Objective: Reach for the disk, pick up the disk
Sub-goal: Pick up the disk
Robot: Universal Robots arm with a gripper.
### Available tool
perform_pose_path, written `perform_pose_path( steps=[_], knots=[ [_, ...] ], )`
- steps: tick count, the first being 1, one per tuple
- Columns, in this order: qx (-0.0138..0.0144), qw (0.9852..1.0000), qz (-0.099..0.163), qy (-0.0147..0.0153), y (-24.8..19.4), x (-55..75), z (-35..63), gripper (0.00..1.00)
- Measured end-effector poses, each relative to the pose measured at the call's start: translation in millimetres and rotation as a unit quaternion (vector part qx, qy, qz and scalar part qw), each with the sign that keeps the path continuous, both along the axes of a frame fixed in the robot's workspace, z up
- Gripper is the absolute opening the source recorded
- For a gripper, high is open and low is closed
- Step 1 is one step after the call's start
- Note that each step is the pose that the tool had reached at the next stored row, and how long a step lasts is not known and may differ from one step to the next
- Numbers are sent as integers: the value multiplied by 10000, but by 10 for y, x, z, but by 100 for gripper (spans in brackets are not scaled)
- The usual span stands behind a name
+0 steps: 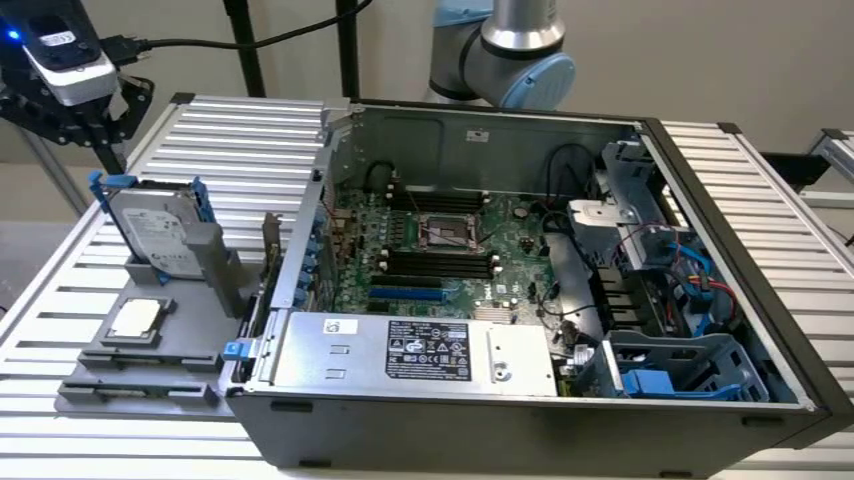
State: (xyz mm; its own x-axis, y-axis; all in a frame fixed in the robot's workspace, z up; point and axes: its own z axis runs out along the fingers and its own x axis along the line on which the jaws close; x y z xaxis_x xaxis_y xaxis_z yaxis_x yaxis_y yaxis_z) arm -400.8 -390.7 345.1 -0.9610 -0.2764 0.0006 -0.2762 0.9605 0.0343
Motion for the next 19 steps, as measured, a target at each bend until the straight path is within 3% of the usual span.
perform_pose_path(
  steps=[5, 10, 15, 19],
  knots=[
    [0, 9990, 455, 0, 0, 0, 0, 11],
    [0, 9959, 903, 0, 0, 0, 2, 11],
    [0, 9908, 1355, 0, 0, 0, 9, 11],
    [0, 9851, 1717, 0, 0, 0, 15, 11]
  ],
)
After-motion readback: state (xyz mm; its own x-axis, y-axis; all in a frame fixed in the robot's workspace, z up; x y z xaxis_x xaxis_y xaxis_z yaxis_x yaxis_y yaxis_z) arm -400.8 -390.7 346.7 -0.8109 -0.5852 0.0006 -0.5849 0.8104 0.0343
